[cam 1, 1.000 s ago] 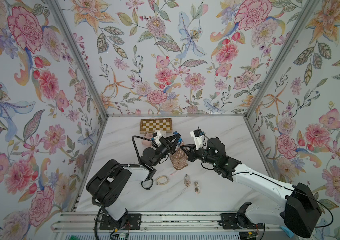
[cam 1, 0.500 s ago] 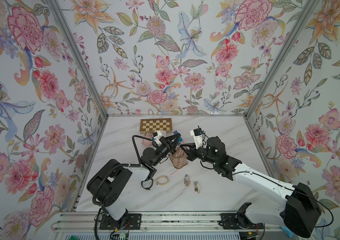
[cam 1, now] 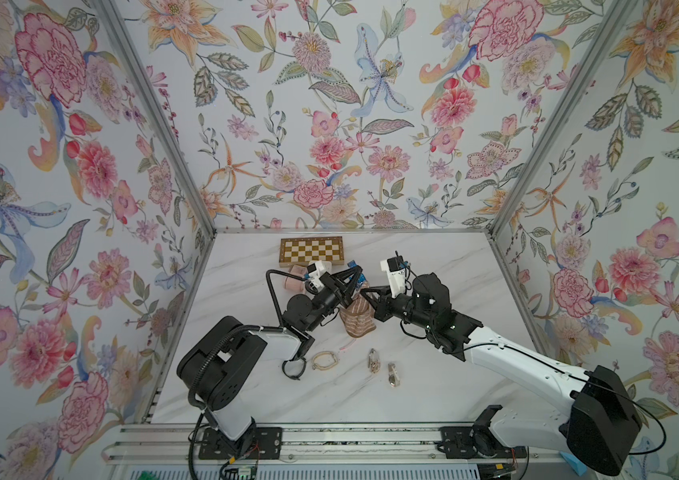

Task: Wipe the watch dial
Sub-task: Wipe the dirt from the watch dial.

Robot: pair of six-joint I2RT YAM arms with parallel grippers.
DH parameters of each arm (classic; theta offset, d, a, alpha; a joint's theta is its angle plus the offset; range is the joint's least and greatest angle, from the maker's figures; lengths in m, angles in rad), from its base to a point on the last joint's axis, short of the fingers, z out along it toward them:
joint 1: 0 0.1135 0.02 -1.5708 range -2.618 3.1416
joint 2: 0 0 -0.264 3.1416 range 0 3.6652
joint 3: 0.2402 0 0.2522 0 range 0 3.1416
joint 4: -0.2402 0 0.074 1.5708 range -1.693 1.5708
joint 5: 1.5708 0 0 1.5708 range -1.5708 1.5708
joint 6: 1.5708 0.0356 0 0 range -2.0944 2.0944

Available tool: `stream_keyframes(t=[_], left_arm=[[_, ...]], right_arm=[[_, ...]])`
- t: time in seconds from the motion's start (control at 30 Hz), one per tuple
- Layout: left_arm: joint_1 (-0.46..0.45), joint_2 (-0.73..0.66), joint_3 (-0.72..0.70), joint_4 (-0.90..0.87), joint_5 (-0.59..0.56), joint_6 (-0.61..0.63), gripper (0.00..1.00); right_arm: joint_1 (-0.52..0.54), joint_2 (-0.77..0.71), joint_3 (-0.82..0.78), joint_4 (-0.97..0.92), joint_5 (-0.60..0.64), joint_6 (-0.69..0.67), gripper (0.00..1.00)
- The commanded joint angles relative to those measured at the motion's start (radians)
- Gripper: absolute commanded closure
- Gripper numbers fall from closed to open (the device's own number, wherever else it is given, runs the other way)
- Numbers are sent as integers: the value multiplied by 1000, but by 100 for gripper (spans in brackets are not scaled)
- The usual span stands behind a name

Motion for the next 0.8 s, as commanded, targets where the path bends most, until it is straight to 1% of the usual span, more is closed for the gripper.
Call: stream_keyframes(t=[0.0,0.17,0.3,0.43,0.6,0.67,0.77], left_arm=[[-43,0,30,46,60,3,100],[-43,-6,-2,56,55,3,100],[-46,8,-1,70,57,-5,100],[-48,13,13,69,60,-8,100],[-46,6,14,62,63,-6,100],[-46,5,13,62,63,-6,100],[-46,6,10,64,62,-7,100]], right_arm=[[-8,16,-7,67,11,16,100],[-6,-3,51,30,8,-10,100],[0,-32,79,19,21,-23,100],[-4,-14,45,22,33,-24,100],[-20,16,-36,53,45,2,100],[-33,22,-48,57,35,14,100],[-32,5,-26,52,25,12,100]])
